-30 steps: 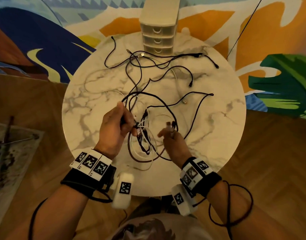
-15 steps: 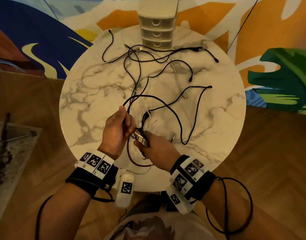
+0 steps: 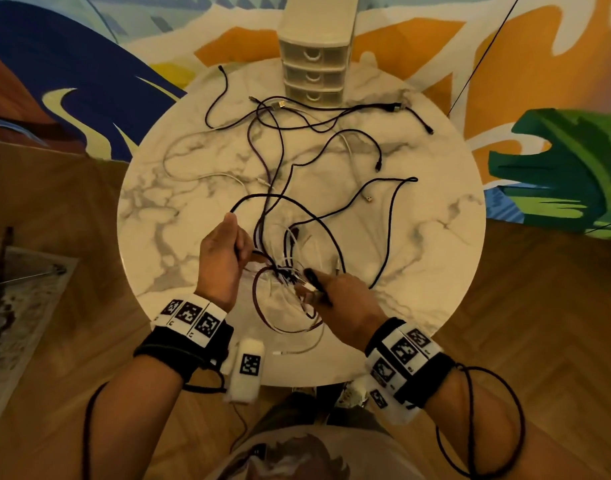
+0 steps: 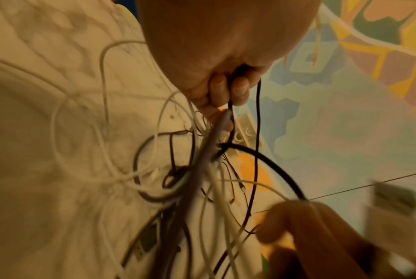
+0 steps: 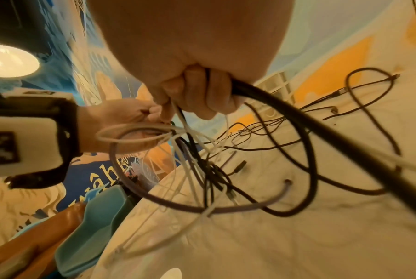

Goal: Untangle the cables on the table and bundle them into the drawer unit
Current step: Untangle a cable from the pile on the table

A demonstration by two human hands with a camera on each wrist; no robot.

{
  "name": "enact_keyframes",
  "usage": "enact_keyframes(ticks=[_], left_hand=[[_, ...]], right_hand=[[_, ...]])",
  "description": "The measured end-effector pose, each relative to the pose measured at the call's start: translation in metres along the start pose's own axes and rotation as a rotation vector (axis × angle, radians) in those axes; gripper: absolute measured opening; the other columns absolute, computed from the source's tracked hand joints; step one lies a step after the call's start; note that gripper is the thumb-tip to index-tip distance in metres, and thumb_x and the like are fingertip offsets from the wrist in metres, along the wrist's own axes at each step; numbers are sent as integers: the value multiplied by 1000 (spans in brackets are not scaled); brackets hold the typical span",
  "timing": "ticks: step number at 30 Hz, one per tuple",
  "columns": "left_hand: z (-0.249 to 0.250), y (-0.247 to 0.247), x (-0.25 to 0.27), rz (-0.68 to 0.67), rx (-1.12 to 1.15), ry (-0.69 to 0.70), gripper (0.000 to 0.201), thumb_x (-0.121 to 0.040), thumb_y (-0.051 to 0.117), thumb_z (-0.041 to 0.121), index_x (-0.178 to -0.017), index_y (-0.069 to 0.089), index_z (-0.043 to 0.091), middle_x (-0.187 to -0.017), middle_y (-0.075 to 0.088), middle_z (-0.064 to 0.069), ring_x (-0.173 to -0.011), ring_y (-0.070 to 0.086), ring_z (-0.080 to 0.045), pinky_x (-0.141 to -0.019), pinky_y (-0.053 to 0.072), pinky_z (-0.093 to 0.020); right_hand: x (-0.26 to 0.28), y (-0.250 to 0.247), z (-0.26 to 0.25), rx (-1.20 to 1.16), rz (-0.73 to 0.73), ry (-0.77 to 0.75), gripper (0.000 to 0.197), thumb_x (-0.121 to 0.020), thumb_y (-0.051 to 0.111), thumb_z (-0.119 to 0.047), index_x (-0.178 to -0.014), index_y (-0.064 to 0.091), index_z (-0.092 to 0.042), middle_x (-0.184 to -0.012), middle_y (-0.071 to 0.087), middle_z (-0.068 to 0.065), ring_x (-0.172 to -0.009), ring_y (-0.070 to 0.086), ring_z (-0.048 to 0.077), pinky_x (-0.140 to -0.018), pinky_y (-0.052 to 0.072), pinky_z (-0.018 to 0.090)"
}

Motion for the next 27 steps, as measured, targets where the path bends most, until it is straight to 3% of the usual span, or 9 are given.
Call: enact_keyframes(ticks=[2, 7, 9, 11, 16, 19, 22, 25, 27], left_hand=[[-2, -5, -11, 17, -81, 44, 49, -101, 37, 33, -55, 35, 16, -45, 35, 5, -44, 27, -12, -55, 29, -31], [-8, -14, -30, 118, -183, 60, 51, -100, 39, 35, -52, 40, 20, -42, 36, 9, -45, 32, -12, -63, 41, -39], [1, -2, -26, 79, -243, 92, 48, -102, 38, 27, -58, 40, 10, -44, 37, 10, -46, 35, -7, -60, 40, -30], [12, 25, -17, -120, -363, 128, 42, -102, 38, 24, -64, 49, 8, -49, 46, 12, -50, 40, -1, -58, 38, -20], [6, 78, 25, -664, -857, 131, 11, -90, 62, 31, -81, 63, 38, -72, 62, 9, -65, 55, 2, -62, 40, -16], [3, 76, 20, -652, -985, 183, 19, -89, 63, 28, -73, 57, 37, -68, 56, 8, -63, 53, 1, -59, 38, -14], [1, 62, 3, -549, -1040, 275, 13, -92, 59, 27, -91, 68, 18, -83, 65, 1, -76, 61, -12, -69, 47, -32], [-3, 63, 1, -557, -1114, 418, 33, -92, 51, 37, -99, 67, 9, -90, 66, -6, -84, 60, -21, -73, 45, -31], [-2, 59, -1, -518, -1041, 358, 38, -90, 49, 39, -101, 68, 8, -91, 68, -8, -84, 62, -21, -71, 43, -26]], right_hand=[[9, -5, 2, -39, 50, -43, 21, -94, 53, -21, -113, 62, -21, -76, 65, 5, -67, 57, 22, -61, 38, 29], [21, -17, 13, -75, 211, -106, 24, -81, 57, -10, -100, 67, -21, -65, 67, 2, -58, 61, 22, -54, 42, 27], [23, -24, 24, -113, 286, -41, 18, -84, 61, -10, -97, 67, -23, -63, 67, 2, -56, 61, 19, -53, 44, 30], [21, -27, 32, -130, 290, 25, 13, -88, 61, -12, -97, 66, -21, -63, 65, 2, -58, 60, 22, -57, 47, 35], [2, -29, 43, -261, 269, 150, 17, -95, 54, -24, -96, 64, -10, -56, 50, -3, -49, 40, 14, -54, 39, 38], [-1, -37, 49, -369, 350, 182, 16, -95, 54, -24, -92, 65, -13, -74, 68, 9, -66, 60, 27, -66, 48, 42], [4, -34, 48, -389, 362, 152, 27, -93, 55, -32, -84, 64, -9, -70, 66, 9, -65, 60, 28, -64, 47, 40], [9, -29, 51, -467, 400, 164, 35, -92, 55, -35, -78, 64, -5, -59, 62, 0, -54, 55, 13, -58, 45, 35], [12, -32, 59, -533, 435, 196, 27, -93, 55, -28, -74, 63, -11, -46, 53, -14, -47, 47, 3, -53, 37, 18]])
Point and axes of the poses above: each hand's wrist, its own x-axis away from the middle knuckle, its own y-axis out of the palm, z = x × y, the point moved 9 cm from there along -x, towards the middle knuckle
